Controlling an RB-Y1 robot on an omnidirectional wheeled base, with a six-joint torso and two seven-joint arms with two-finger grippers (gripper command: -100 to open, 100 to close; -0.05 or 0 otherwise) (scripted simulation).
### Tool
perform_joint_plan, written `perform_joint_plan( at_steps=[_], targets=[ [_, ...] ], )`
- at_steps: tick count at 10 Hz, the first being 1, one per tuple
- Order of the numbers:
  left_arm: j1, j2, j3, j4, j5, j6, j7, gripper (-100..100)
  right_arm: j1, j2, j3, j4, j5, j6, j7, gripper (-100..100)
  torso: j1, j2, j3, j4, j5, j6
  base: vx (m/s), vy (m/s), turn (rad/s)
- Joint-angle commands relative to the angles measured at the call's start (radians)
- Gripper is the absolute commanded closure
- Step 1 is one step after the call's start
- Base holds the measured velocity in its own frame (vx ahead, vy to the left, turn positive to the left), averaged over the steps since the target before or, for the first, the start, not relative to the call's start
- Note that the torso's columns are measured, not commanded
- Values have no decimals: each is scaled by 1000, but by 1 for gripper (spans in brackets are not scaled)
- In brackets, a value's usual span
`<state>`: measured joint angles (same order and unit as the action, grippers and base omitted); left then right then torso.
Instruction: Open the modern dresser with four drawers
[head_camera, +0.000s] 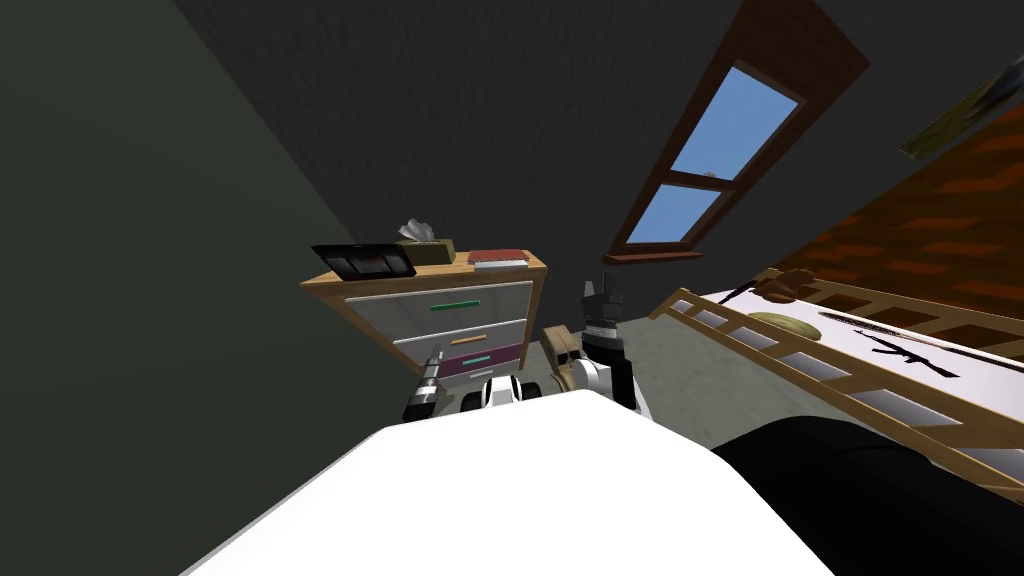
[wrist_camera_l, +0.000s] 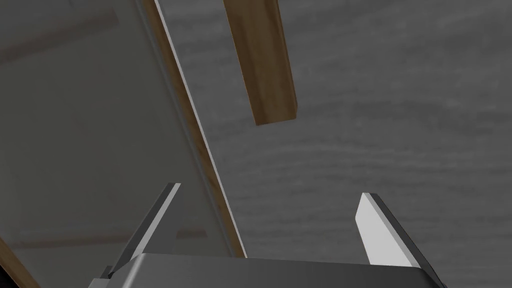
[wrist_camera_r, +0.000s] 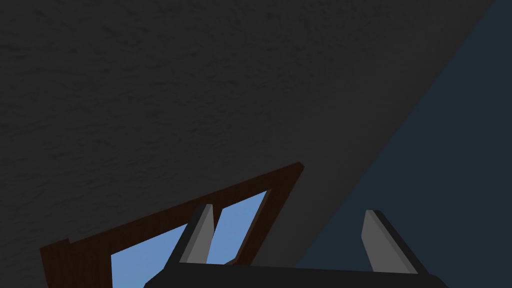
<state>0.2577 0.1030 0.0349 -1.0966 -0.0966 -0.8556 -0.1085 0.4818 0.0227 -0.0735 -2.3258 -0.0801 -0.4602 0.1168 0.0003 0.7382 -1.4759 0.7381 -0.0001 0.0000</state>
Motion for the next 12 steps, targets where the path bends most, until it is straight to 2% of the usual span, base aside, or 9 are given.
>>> perform_joint_plan(
  at_steps=[1,4,5,7,8,9,10,12],
  targets=[
    [-9,-38,3,56,-1,-20,-4,-100,0,0,0,0,0,0,0,0,0,0,0,0,0,0,22,-26,3],
    [-17,-99,5,98,-3,-34,-6,-100,0,0,0,0,0,0,0,0,-1,0,0,0,0,0,18,-26,3],
    [-19,-89,5,92,-3,-29,-8,-100,0,0,0,0,0,0,0,0,0,0,0,0,0,0,6,-11,-1],
    [-44,-86,9,70,0,17,-5,-100,0,0,0,0,0,0,0,0,1,-1,-1,0,0,0,38,-6,1],
    [-36,-85,7,69,-1,8,-4,-100,0,0,0,0,0,0,0,0,0,-2,-1,-1,0,0,21,-1,-1],
    [-25,-90,6,89,-2,-20,-8,100,0,0,0,0,0,0,0,0,0,0,0,0,0,0,-18,-2,0],
    [-20,-91,5,94,-3,-30,-8,100,0,0,0,0,0,0,0,0,0,2,1,0,0,0,-29,8,0],
    [-29,-86,2,63,-3,-6,-1,100,0,0,0,0,0,0,0,0,3,-5,-2,-4,3,0,-61,-7,11]
  ],
)
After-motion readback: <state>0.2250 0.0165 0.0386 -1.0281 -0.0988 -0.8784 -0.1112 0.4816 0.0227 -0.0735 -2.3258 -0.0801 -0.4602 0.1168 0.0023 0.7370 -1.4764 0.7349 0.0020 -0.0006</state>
